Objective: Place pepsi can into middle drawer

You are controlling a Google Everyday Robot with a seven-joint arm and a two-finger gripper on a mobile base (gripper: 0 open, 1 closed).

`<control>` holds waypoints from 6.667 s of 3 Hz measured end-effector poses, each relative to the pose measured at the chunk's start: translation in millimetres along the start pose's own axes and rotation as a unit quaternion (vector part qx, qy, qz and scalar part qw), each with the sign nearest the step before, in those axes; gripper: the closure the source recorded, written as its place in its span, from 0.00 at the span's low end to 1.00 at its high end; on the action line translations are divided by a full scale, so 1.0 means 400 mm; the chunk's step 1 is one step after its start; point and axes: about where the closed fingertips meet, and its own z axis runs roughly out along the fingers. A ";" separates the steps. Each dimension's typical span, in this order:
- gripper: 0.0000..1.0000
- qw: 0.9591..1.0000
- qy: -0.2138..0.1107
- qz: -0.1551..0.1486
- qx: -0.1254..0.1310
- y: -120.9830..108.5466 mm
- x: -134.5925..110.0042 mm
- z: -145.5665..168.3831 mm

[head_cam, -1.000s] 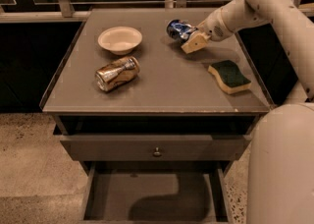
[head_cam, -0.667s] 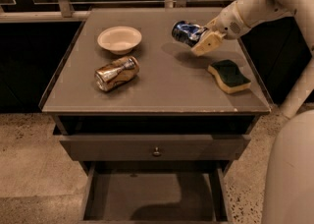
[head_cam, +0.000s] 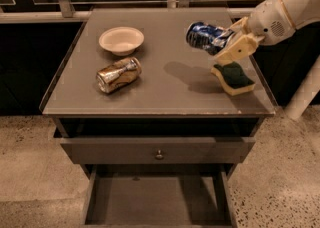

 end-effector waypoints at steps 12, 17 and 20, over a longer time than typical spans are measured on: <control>1.00 0.955 -0.191 0.226 -0.004 0.485 0.492 0.288; 1.00 0.872 -0.270 0.385 -0.134 0.539 0.850 0.768; 0.58 0.885 -0.221 0.389 -0.128 0.479 0.898 0.860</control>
Offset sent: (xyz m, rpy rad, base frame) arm -0.0356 0.0052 0.0095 0.0584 -0.0285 -0.0009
